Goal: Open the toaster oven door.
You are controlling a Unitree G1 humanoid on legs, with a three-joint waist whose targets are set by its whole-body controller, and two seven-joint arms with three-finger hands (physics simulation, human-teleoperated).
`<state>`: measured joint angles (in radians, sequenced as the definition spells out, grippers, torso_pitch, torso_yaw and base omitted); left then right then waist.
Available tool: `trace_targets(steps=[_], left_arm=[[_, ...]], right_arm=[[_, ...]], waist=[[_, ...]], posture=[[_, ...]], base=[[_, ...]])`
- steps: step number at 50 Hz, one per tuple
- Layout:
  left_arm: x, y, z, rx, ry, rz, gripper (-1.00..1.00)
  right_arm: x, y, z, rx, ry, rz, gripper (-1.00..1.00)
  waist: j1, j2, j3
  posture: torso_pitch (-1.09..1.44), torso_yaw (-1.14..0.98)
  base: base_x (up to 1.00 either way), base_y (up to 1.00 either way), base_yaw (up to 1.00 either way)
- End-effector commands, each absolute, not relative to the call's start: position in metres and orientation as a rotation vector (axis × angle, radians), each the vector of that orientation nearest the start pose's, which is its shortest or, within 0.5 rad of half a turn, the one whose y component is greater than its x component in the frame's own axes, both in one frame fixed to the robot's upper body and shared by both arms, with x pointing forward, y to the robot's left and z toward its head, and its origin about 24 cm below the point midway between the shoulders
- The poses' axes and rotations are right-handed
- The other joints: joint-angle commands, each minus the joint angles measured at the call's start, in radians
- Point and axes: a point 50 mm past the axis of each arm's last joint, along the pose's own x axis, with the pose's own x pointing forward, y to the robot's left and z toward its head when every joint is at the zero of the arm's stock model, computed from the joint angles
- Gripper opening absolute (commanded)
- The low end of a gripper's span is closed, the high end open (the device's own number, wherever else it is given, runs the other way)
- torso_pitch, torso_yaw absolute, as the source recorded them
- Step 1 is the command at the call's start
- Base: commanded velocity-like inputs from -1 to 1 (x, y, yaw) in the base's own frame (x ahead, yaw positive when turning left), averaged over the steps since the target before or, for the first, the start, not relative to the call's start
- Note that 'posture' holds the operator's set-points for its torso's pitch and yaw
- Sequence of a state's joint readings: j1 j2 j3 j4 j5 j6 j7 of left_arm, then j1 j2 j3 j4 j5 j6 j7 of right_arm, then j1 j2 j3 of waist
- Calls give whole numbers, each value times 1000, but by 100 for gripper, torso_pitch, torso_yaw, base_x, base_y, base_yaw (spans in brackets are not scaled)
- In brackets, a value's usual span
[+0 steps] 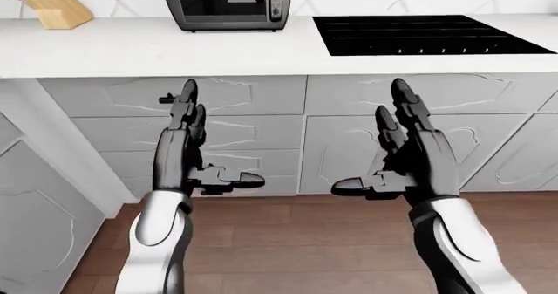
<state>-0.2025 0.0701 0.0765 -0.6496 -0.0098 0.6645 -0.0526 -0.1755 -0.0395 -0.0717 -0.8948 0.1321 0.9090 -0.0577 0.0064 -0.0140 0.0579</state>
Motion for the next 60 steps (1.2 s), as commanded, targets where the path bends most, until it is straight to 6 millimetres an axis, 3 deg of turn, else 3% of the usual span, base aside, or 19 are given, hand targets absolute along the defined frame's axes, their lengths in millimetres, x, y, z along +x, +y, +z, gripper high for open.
trace_targets(steps=[1,4,9,14,17,18,20,27,30,33,40,42,44,45,47,54,58,59,60], left_arm=[[248,155,190,62,-271,-43,100],[247,156,197,67,-282,-42,100],[249,154,199,75,-286,-46,100],[250,154,199,77,-282,-49,100],[250,155,198,77,-282,-48,100],[250,154,198,78,-283,-48,100],[250,155,199,78,-283,-48,100],[249,156,197,76,-282,-42,100],[249,156,197,75,-282,-42,100],[249,157,195,75,-281,-42,100],[248,157,198,74,-288,-39,100],[247,157,198,74,-288,-38,100],[247,157,199,75,-289,-40,100],[247,157,199,75,-290,-39,100],[247,157,199,74,-290,-39,100],[248,157,199,74,-292,-39,100],[248,156,200,76,-292,-42,100],[248,156,200,75,-292,-43,100],[248,156,200,75,-292,-43,100]], right_arm=[[219,-150,202,42,-237,24,100],[218,-150,204,43,-242,25,100],[218,-150,208,41,-250,29,100],[217,-151,209,44,-252,30,100],[217,-152,208,42,-252,28,100],[217,-152,208,42,-253,27,100],[216,-152,209,42,-256,28,100],[216,-150,206,45,-258,34,100],[215,-150,206,46,-258,34,100],[214,-150,206,47,-259,34,100],[212,-151,210,51,-268,32,100],[212,-151,210,52,-269,32,100],[212,-151,210,52,-268,32,100],[213,-151,210,53,-267,31,100],[213,-151,210,52,-265,30,100],[213,-151,210,55,-266,32,100],[213,-151,210,55,-266,32,100],[213,-151,210,55,-266,32,100],[213,-151,210,55,-266,32,100]], waist=[[-3,2,-5],[-5,-35,-5],[-4,-19,-20],[-11,32,-11],[-13,120,-36],[-1,80,-21],[-2,87,-22],[16,21,-26],[20,-49,-44],[8,-44,-19],[-16,13,-15],[-22,46,-22],[-22,110,-49],[-7,75,-33],[-4,86,-25],[15,29,-28],[19,-64,-53],[6,-29,-36],[12,-48,-27]], posture=[[0,0],[0,0],[0,0],[0,0],[0,0],[0,0],[0,0],[0,0],[0,0],[0,0],[0,0],[0,0],[0,0],[0,0],[0,0],[0,0],[0,0],[0,0],[0,0]], base=[[34,0,0],[35,0,0],[35,0,0],[35,0,0],[35,0,0],[34,0,0],[35,0,0],[35,0,0],[35,0,0],[35,0,0],[35,0,0],[35,0,0],[35,0,0],[34,0,0],[35,0,0],[35,0,0],[36,0,0],[35,0,0],[35,0,0]])
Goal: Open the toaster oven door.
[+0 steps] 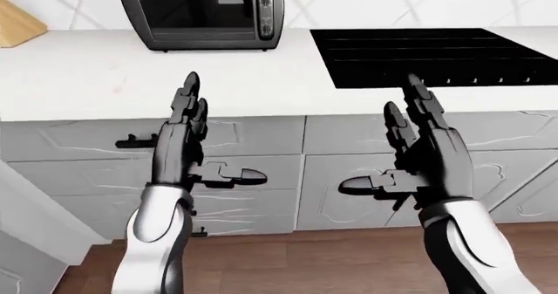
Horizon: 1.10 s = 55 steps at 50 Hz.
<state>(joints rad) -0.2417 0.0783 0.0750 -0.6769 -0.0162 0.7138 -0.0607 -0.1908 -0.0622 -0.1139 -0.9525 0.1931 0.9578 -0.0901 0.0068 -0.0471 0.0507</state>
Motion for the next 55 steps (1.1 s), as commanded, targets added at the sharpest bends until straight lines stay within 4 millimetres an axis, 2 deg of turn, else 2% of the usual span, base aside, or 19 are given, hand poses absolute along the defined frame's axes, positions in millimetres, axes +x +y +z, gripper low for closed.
trace_targets(steps=[1,8,12,13,15,22,24,26,27,29,36,38,40,41,42,46,51,54,55], left_arm=[[247,156,201,76,-292,-44,100],[248,154,203,79,-296,-50,100],[247,152,205,81,-300,-55,100],[248,152,204,81,-300,-54,100],[248,153,204,82,-300,-53,100],[248,151,204,80,-304,-56,100],[248,151,203,81,-301,-56,100],[248,152,203,81,-301,-55,100],[248,152,203,81,-302,-55,100],[248,152,202,82,-302,-55,100],[247,153,202,79,-302,-53,100],[247,152,202,79,-302,-53,100],[247,152,202,79,-303,-53,100],[247,152,202,80,-303,-53,100],[247,152,202,80,-303,-53,100],[247,153,203,81,-304,-50,100],[245,153,203,81,-306,-51,100],[245,154,205,82,-309,-49,100],[245,154,205,82,-310,-49,100]], right_arm=[[212,-151,211,55,-268,33,100],[213,-151,212,54,-272,32,100],[212,-151,213,55,-275,34,100],[212,-151,213,56,-275,33,100],[213,-151,213,55,-275,32,100],[214,-151,210,60,-273,31,100],[213,-152,210,61,-272,29,100],[213,-152,210,60,-272,29,100],[213,-152,210,61,-273,29,100],[213,-152,210,61,-274,29,100],[213,-151,210,60,-274,29,100],[212,-151,210,60,-273,29,100],[212,-151,210,60,-273,29,100],[212,-151,210,60,-274,29,100],[212,-151,210,59,-274,29,100],[213,-152,210,59,-275,29,100],[212,-152,209,57,-276,28,100],[212,-151,209,55,-275,31,100],[212,-151,209,54,-277,31,100]], waist=[[2,-14,-18],[-18,42,-14],[-21,135,-49],[-10,102,-36],[-6,120,-26],[14,59,-27],[17,28,-30],[14,-33,-52],[5,10,-35],[-1,-12,-24],[-15,47,-18],[-20,83,-23],[-19,149,-48],[-7,99,-31],[-13,121,-27],[3,98,-35],[13,41,-24],[21,-23,-59],[21,7,-31]], posture=[[0,0],[0,0],[0,0],[0,0],[0,0],[0,0],[0,0],[0,0],[0,0],[0,0],[0,0],[0,0],[0,0],[0,0],[0,0],[0,0],[0,0],[0,0],[0,0]], base=[[34,0,0],[35,0,0],[31,0,0],[27,0,0],[25,0,0],[25,0,0],[26,0,0],[25,0,0],[26,0,0],[26,0,0],[26,0,0],[24,0,0],[25,0,0],[26,0,0],[25,0,0],[25,0,0],[24,0,0],[3,0,0],[0,0,0]])
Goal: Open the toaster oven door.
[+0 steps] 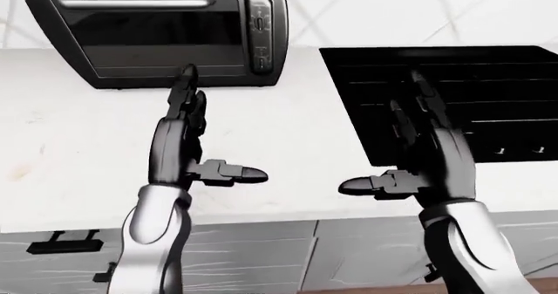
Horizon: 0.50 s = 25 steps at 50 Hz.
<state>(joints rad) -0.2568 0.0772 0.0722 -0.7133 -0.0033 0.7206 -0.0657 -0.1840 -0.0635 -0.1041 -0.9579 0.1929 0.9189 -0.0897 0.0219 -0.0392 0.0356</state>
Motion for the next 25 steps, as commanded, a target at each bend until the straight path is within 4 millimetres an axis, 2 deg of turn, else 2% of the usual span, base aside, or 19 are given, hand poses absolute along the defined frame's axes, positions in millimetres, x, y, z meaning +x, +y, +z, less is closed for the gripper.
trace_targets(steps=[1,2,4,6,8,9,12,18,25], left_arm=[[244,154,207,84,-313,-50,100],[244,154,208,84,-314,-49,100],[243,154,209,85,-317,-49,100],[242,154,212,90,-322,-49,100],[241,156,216,96,-327,-45,100],[241,157,219,100,-332,-43,100],[238,157,226,108,-344,-43,100],[238,158,230,132,-352,-38,100],[237,163,250,193,-386,-16,100]], right_arm=[[212,-151,209,56,-281,32,100],[212,-151,209,55,-281,31,100],[212,-152,210,56,-283,30,100],[212,-152,210,57,-279,28,100],[212,-152,211,57,-280,28,100],[212,-152,211,57,-281,27,100],[211,-152,213,57,-285,25,100],[213,-154,214,57,-289,26,100],[215,-154,216,55,-294,27,100]], waist=[[5,-6,-13],[0,-8,-17],[-4,0,-9],[-8,22,-8],[-13,55,-7],[-20,41,-14],[-21,35,-35],[-18,29,-38],[-17,30,-30]], posture=[[0,0],[0,0],[0,0],[0,0],[0,0],[0,0],[0,0],[0,0],[0,0]], base=[[0,0,0],[0,0,0],[0,0,0],[0,0,0],[0,0,0],[0,0,0],[0,0,0],[0,0,0],[0,0,0]])
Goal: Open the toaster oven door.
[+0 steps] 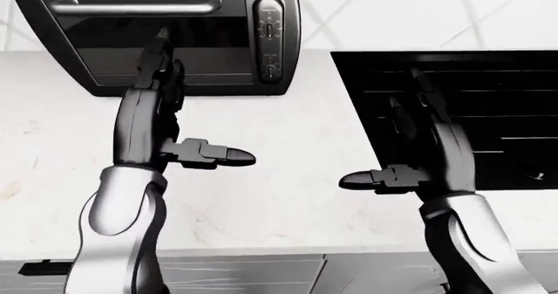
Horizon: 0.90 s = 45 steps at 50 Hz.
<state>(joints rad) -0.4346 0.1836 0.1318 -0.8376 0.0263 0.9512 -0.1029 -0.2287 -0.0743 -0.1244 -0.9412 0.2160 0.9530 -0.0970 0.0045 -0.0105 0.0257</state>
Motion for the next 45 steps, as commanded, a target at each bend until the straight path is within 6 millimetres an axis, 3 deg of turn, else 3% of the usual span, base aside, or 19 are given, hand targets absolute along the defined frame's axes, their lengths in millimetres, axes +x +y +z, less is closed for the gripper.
trace_targets(steps=[1,10,23,31,45], left_arm=[[237,164,252,205,-390,-9,100],[243,174,268,267,-413,31,100],[246,169,270,258,-412,1,100],[245,167,270,263,-420,-18,100],[245,165,271,267,-426,-28,100]], right_arm=[[215,-154,216,55,-294,26,100],[218,-155,212,53,-293,24,100],[213,-152,215,49,-299,26,100],[213,-152,216,51,-301,27,100],[215,-152,213,54,-299,27,100]], waist=[[0,1,-19],[-1,2,-10],[0,1,-11],[0,2,-51],[4,1,-154]], posture=[[0,0],[0,0],[-2,0],[-10,0],[-24,0]], base=[[0,0,0],[0,0,0],[0,0,0],[0,0,0],[0,0,0]])
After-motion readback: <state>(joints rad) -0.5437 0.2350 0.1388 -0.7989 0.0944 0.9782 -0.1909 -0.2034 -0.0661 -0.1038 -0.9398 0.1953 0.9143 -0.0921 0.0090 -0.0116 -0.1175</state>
